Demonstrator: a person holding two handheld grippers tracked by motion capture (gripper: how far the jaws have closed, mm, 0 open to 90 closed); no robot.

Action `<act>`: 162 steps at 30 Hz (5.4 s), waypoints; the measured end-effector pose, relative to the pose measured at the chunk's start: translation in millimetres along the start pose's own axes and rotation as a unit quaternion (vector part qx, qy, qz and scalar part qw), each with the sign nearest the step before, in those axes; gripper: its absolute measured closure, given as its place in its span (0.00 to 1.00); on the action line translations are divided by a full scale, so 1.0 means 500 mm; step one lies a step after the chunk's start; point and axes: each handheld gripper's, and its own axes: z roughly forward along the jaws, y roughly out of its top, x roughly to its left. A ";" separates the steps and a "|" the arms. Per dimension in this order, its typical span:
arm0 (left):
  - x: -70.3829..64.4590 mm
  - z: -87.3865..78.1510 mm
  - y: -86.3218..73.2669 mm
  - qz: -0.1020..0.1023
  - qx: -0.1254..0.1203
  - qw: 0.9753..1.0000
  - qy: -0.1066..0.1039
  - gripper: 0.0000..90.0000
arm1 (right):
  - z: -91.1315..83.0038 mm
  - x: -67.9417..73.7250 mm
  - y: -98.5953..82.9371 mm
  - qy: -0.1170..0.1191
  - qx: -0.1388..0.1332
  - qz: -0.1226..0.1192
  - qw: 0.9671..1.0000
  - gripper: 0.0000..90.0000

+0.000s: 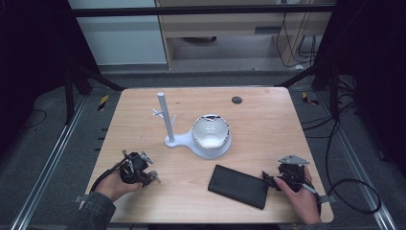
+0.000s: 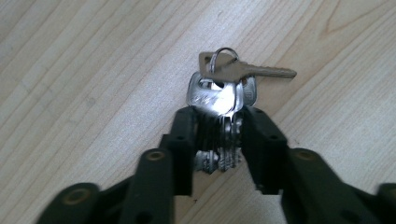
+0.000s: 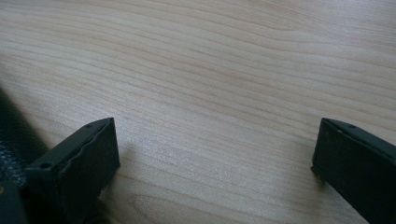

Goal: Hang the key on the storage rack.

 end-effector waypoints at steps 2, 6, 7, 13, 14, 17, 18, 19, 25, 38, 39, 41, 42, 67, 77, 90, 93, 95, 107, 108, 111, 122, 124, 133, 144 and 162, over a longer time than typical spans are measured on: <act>-0.007 0.000 0.001 0.003 0.002 1.000 0.006 0.86 | 0.000 0.000 0.000 0.000 0.000 0.000 1.000 0.01; -0.019 -0.001 0.004 0.007 0.008 1.000 0.022 0.90 | 0.000 0.000 0.000 -0.001 0.000 -0.001 1.000 0.01; -0.020 -0.004 0.005 0.006 0.005 1.000 0.017 0.90 | 0.000 0.000 0.000 -0.001 0.000 -0.001 1.000 0.01; -0.019 -0.019 0.011 0.001 0.001 1.000 0.007 0.90 | 0.000 0.000 0.000 -0.001 0.000 -0.001 1.000 0.01; -0.019 -0.020 0.012 0.001 0.003 1.000 0.007 0.90 | 0.000 0.000 0.000 -0.001 0.000 -0.001 1.000 0.01; -0.017 -0.026 0.012 -0.002 -0.001 1.000 0.008 0.90 | 0.000 0.000 0.000 -0.001 0.000 -0.001 1.000 0.01; -0.019 -0.027 0.012 0.001 0.000 1.000 0.009 0.90 | 0.000 0.001 0.000 -0.001 0.000 -0.001 1.000 0.01; -0.019 -0.027 0.011 0.003 0.002 1.000 0.007 0.90 | 0.000 0.001 0.000 -0.001 0.000 -0.001 1.000 0.01; -0.021 -0.019 0.006 0.016 0.016 1.000 0.009 0.90 | 0.000 0.001 0.000 -0.001 0.000 -0.001 1.000 0.01; -0.008 -0.052 0.002 0.006 -0.009 1.000 -0.007 1.00 | 0.000 0.001 0.000 -0.002 0.000 -0.001 1.000 0.01; -0.004 -0.071 0.004 0.002 -0.025 1.000 -0.013 1.00 | 0.000 0.001 0.000 -0.002 0.000 -0.001 1.000 0.01; -0.003 -0.082 0.006 0.001 -0.030 0.999 -0.012 1.00 | 0.000 0.001 0.000 -0.002 0.000 -0.001 1.000 0.01; -0.003 -0.093 0.008 0.001 -0.033 0.999 -0.005 1.00 | 0.000 0.001 0.000 -0.002 -0.001 -0.001 1.000 0.01; 0.023 -0.356 0.176 0.019 -0.077 0.994 0.081 1.00 | 0.000 0.001 0.000 -0.002 0.001 0.000 1.000 0.01; 0.045 -0.354 0.233 0.016 -0.048 0.993 0.102 1.00 | 0.000 0.001 0.000 -0.001 0.001 -0.001 1.000 0.01; 0.046 -0.357 0.257 0.021 -0.044 0.992 0.115 1.00 | 0.001 0.001 0.000 -0.001 0.000 -0.001 1.000 0.01; 0.047 -0.358 0.262 0.021 -0.043 0.992 0.121 1.00 | 0.001 0.001 0.000 -0.001 0.000 -0.001 1.000 0.01; 0.048 -0.357 0.265 0.021 -0.042 0.991 0.124 1.00 | 0.001 0.001 0.000 -0.001 0.000 -0.001 1.000 0.01; 0.050 -0.341 0.277 0.023 -0.058 0.989 0.131 0.92 | 0.001 0.001 0.000 -0.001 0.000 -0.001 1.000 0.01; 0.048 -0.343 0.272 0.023 -0.066 0.989 0.133 0.86 | 0.001 0.000 0.000 0.000 0.000 -0.002 1.000 0.01; 0.039 -0.345 0.250 0.025 -0.090 0.986 0.139 0.79 | 0.000 0.000 0.000 0.000 0.001 -0.002 1.000 0.01; -0.011 -0.317 0.161 0.039 -0.146 0.980 0.132 0.62 | 0.000 -0.001 0.001 0.004 0.001 -0.001 1.000 0.01; -0.021 -0.308 0.148 0.041 -0.155 0.978 0.130 0.56 | 0.000 -0.001 0.001 0.005 0.001 -0.001 1.000 0.01; -0.057 -0.240 0.113 0.050 -0.160 0.980 0.111 0.41 | -0.004 -0.005 0.005 0.008 0.007 -0.005 1.000 0.05; -0.070 -0.173 0.110 0.044 -0.152 0.984 0.081 0.20 | -0.011 -0.006 0.008 0.001 0.001 -0.010 1.000 0.05; -0.156 -0.072 0.142 0.090 -0.166 0.982 0.009 0.14 | -0.020 -0.007 0.009 0.000 -0.005 -0.011 1.000 0.05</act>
